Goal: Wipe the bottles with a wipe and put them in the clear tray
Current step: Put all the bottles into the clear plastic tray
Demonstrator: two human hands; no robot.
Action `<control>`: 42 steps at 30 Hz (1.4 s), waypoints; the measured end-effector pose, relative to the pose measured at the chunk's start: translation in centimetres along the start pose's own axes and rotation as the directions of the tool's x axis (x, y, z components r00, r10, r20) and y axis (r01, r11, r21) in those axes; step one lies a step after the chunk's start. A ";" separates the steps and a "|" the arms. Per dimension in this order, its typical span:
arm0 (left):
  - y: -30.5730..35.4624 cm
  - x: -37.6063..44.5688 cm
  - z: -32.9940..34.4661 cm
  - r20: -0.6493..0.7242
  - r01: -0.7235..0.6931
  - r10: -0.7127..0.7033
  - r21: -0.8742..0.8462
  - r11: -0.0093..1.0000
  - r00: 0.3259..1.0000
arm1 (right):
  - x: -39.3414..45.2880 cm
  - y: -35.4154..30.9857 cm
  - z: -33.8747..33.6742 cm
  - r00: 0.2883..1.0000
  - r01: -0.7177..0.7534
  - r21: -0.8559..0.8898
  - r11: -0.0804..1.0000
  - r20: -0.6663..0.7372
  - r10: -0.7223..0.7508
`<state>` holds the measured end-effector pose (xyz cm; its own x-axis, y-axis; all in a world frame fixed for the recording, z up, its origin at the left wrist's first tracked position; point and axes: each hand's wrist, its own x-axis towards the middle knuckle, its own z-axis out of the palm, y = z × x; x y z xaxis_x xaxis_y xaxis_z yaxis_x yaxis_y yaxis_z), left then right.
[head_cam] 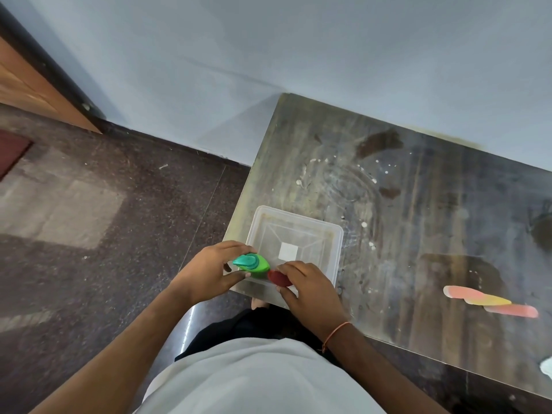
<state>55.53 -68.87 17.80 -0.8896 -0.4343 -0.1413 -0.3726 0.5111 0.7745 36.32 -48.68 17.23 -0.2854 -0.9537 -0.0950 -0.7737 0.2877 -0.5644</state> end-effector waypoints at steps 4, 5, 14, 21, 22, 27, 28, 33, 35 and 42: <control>0.1 -0.1 -0.3 0.024 0.002 -0.002 0.017 1.000 1.000 | -0.2 0.0 0.1 0.999 -0.011 0.008 1.000 0.038 0.010; 0.1 -0.2 -0.3 0.028 0.002 -0.003 0.023 1.000 1.000 | -0.2 0.0 0.0 0.999 -0.020 0.009 1.000 0.049 0.019; 0.0 -0.5 -0.2 0.049 0.049 -0.051 0.041 0.998 0.998 | -0.5 -0.2 -0.2 0.995 -0.061 0.027 0.998 0.086 0.058; -1.1 -2.1 0.6 -0.075 0.180 -0.179 0.010 0.984 0.981 | -1.0 0.0 -0.5 0.993 -0.085 0.036 0.996 0.081 0.082; -1.3 -2.4 0.8 -0.102 0.202 -0.199 0.014 0.979 0.975 | -1.2 0.2 -0.5 0.992 -0.098 0.040 0.994 0.079 0.094; -1.6 -4.0 2.4 -0.108 0.280 -0.276 0.014 0.960 0.955 | -2.2 1.3 -0.8 0.987 -0.149 0.047 0.988 0.064 0.146; -1.4 -4.3 2.9 -0.081 0.294 -0.293 0.010 0.956 0.953 | -2.5 1.6 -0.9 0.987 -0.151 0.046 0.988 0.066 0.148; 0.8 -4.7 5.7 0.034 0.321 -0.321 -0.001 0.947 0.946 | -4.2 3.6 -1.4 0.984 -0.167 0.037 0.985 0.065 0.164; 2.2 -4.5 7.3 0.050 0.342 -0.341 -0.014 0.940 0.939 | -5.1 4.6 -1.6 0.985 -0.163 0.040 0.986 0.069 0.160; 6.7 -3.2 14.1 0.151 0.340 -0.330 -0.048 0.939 0.932 | -9.3 10.0 -3.3 0.984 -0.165 0.056 0.985 0.079 0.160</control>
<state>52.20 -53.58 14.76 -0.7458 -0.4614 -0.4806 -0.6402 0.2968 0.7086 29.38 -36.66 15.15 -0.3601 -0.8992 -0.2483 -0.6836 0.4355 -0.5857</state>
